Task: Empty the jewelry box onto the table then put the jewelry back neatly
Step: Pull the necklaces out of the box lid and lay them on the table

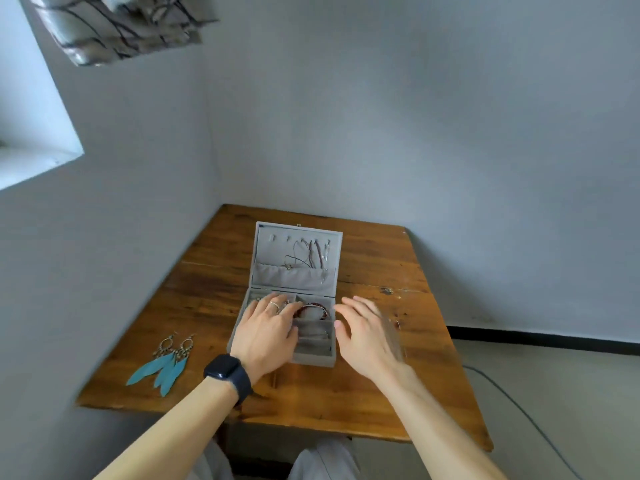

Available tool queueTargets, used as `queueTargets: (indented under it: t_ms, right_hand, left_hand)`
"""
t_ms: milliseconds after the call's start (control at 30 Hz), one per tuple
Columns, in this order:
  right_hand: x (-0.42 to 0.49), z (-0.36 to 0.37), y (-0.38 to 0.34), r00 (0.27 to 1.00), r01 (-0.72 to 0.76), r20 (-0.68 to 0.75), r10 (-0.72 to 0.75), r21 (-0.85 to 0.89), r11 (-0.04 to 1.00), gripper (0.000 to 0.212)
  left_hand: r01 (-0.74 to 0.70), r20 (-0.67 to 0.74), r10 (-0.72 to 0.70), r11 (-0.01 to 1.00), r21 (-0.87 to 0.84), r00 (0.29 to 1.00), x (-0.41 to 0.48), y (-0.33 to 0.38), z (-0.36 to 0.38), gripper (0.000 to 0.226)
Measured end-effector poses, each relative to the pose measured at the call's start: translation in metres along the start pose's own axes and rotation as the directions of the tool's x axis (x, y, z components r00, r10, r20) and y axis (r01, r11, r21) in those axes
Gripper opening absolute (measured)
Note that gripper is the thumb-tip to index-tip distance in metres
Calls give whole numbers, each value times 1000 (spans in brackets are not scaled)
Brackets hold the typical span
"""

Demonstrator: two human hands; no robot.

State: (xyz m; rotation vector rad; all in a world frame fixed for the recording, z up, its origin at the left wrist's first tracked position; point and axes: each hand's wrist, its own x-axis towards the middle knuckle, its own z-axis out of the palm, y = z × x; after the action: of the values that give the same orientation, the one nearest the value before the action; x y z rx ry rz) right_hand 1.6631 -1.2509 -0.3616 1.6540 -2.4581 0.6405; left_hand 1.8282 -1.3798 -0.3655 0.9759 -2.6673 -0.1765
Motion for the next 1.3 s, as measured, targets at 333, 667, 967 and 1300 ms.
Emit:
queueTargets:
  t_ms: [333,667,967,1300]
  right_hand:
    - [112,15,-28,998,-33,-43,35,60,998,36]
    - [182,34,-34,957,-291,-29,290,-23,956,30]
    - [193,36,-33,948,-318,-29,317,-8,948,21]
    - [213,-23,-60,958,0,-267,104,364,932,9]
  left_hand:
    - [205,-120,-240,946,-250,963,75,-75,-35,68]
    - [320,196,-253,754,-574,948,153,-94,-40,101]
    - [332,158,-305,689,-645,939,160,-103,-28,85]
    - [328,132,-321,697,-637,938,155,-112,-31,72]
